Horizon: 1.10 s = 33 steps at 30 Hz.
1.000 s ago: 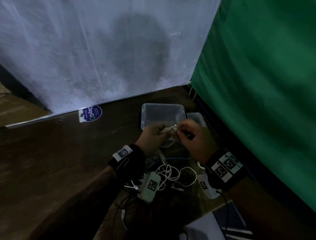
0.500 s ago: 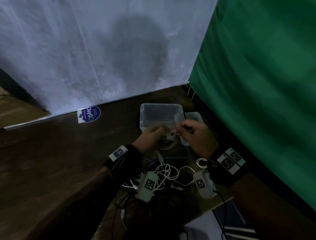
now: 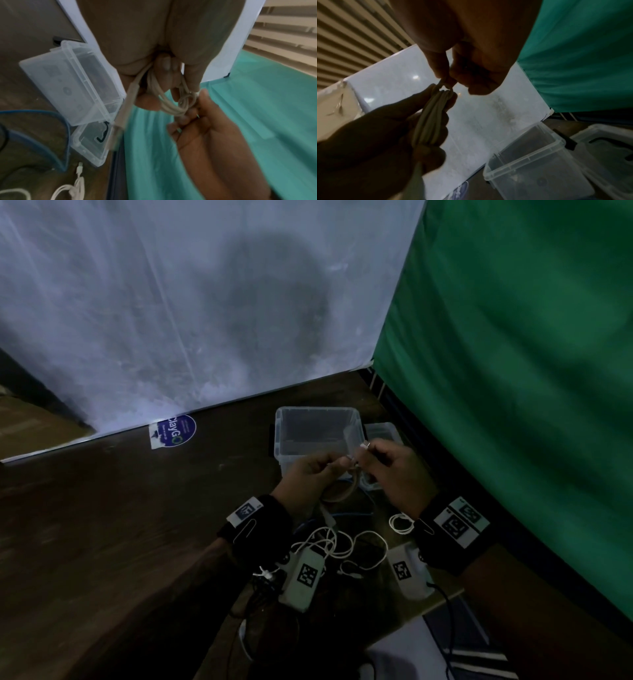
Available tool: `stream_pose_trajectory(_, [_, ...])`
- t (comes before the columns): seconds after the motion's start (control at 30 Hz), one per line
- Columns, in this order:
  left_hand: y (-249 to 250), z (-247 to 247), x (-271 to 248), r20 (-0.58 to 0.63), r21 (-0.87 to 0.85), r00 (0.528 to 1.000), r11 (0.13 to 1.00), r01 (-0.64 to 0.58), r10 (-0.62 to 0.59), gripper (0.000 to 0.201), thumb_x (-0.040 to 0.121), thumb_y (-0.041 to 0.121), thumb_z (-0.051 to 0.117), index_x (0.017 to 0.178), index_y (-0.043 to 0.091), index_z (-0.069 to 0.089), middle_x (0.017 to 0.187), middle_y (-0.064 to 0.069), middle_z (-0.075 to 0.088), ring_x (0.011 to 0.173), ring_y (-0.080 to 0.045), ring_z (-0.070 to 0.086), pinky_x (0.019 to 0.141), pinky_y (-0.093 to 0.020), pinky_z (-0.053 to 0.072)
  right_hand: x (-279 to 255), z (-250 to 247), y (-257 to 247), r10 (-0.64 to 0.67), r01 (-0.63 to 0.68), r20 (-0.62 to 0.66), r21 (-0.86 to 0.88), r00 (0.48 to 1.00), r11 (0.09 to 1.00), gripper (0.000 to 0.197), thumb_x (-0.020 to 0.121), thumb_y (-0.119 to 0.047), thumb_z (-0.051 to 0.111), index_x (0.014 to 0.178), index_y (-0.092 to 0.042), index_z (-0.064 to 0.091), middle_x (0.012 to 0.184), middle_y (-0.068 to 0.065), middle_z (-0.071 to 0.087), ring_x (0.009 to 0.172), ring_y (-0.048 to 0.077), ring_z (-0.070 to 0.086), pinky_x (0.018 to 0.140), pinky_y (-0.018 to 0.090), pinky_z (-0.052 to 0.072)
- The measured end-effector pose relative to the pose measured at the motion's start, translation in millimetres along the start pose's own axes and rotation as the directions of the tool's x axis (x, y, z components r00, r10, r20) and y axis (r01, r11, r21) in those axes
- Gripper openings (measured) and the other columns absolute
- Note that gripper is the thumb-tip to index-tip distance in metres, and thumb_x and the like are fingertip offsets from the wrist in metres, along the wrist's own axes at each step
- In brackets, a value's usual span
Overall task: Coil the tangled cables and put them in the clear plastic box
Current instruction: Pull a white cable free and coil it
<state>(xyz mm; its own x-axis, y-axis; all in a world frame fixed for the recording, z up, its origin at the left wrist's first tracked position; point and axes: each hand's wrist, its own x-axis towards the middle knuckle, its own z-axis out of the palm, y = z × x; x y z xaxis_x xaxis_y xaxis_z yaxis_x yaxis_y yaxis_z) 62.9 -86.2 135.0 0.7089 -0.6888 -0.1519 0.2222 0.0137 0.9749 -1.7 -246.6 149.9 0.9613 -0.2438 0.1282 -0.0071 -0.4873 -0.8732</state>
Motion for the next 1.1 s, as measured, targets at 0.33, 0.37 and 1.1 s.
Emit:
stream_pose_trajectory(0.33, [-9.2, 8.2, 1.8, 0.034, 0.085, 0.999, 0.996, 0.030, -0.033, 0.019, 0.100, 0.018, 0.048, 0.101, 0.005, 0.062, 0.066, -0.003, 0.053, 0.052, -0.007, 0.047, 0.049, -0.017, 0.040, 1.8, -5.0, 2.1, -0.007, 0.004, -0.162, -0.024, 0.987, 1.000, 0.033, 0.098, -0.023, 0.058, 0.065, -0.020, 0.057, 0.052, -0.005, 0.048, 0.048, 0.009, 0.044, 0.049, 0.026, 0.040])
stream_pose_trajectory(0.37, [-9.1, 9.2, 2.1, 0.038, 0.090, 0.999, 0.996, 0.026, -0.030, 0.020, 0.100, 0.017, 0.048, 0.106, 0.007, 0.063, 0.067, 0.000, 0.055, 0.052, -0.005, 0.048, 0.050, -0.016, 0.041, 1.7, -6.2, 3.3, 0.010, -0.013, -0.166, -0.016, 0.986, 1.000, 0.032, 0.098, -0.024, 0.058, 0.068, -0.014, 0.060, 0.054, 0.000, 0.051, 0.050, 0.016, 0.048, 0.050, 0.030, 0.041])
stream_pose_trajectory(1.1, [-60.2, 32.0, 40.3, -0.074, -0.211, 0.965, 0.949, 0.233, -0.253, 0.008, 0.093, 0.003, 0.055, 0.096, 0.007, 0.061, 0.092, -0.017, 0.066, 0.080, -0.028, 0.065, 0.078, -0.044, 0.055, -38.0, -4.0, 67.0, 0.340, -0.351, 0.088, 0.200, 0.936, 0.915, 0.011, 0.091, -0.017, 0.067, 0.101, -0.022, 0.071, 0.094, -0.008, 0.075, 0.085, 0.003, 0.071, 0.070, 0.016, 0.054])
